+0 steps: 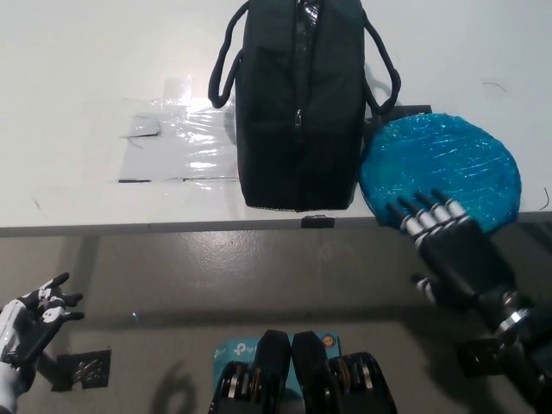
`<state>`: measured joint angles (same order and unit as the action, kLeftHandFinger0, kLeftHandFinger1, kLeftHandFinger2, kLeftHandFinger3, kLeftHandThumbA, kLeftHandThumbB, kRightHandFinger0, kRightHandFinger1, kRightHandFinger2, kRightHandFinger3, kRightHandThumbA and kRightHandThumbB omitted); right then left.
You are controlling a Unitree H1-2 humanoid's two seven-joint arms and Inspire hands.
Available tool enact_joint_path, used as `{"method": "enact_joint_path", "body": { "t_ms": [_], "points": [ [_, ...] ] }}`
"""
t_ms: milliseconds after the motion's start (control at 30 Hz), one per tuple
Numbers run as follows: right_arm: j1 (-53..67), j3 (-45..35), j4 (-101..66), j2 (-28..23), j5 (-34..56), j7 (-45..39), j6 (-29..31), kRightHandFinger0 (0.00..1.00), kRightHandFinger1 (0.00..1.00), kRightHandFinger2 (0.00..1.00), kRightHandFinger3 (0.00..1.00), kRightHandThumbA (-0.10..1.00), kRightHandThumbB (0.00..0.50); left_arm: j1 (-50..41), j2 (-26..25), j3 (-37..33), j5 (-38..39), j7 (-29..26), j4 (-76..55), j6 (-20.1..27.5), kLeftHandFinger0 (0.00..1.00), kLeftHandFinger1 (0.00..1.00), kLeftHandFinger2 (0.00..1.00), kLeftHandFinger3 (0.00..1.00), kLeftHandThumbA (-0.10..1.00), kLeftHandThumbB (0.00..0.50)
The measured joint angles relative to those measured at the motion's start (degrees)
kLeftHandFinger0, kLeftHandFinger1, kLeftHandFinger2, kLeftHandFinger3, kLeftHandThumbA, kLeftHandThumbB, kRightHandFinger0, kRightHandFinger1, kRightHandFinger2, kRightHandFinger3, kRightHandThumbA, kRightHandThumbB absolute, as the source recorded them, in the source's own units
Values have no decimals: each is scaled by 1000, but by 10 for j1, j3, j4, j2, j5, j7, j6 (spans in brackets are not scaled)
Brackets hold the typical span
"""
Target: The robot uses its right hand to pick up a stack of plates kept in the middle of the desk and put it inside a bag kept next to it
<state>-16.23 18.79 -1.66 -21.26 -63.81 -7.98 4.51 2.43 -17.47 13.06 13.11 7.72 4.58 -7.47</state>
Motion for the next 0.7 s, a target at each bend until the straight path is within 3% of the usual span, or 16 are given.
{"method": "enact_joint_path", "body": {
  "t_ms": [167,200,233,267,333,567,700],
  "points": [
    [5,1,16,2,-8,-2,-15,1000,1000,1000,1000,620,500,-1,0,-1,0,0,0,0,645,731,887,989,-78,86],
    [3,0,18,2,-13,-2,-18,1000,1000,1000,1000,527,500,-1,0,-1,0,0,0,0,626,715,879,984,-64,96],
    [-1,0,25,2,-21,1,-22,1000,1000,1000,1000,510,500,-1,0,-1,0,0,0,0,624,712,878,982,-61,96],
    [-4,0,31,2,-28,4,-26,1000,1000,1000,1000,396,500,-1,0,-2,0,0,0,1,631,715,879,981,-49,96],
    [-13,-4,49,0,-43,19,-38,1000,1000,1000,1000,317,492,-2,0,-4,0,0,0,1,637,728,886,982,-78,89],
    [-69,-34,137,-47,-80,86,-82,1000,1000,1000,1000,279,500,-8,0,-8,-1,0,0,1,627,714,878,987,-63,93],
    [-83,-43,134,-69,-88,109,-95,1000,1000,1000,1000,352,500,-12,0,-9,-2,0,-1,1,606,708,873,982,-93,88]
  ]
}}
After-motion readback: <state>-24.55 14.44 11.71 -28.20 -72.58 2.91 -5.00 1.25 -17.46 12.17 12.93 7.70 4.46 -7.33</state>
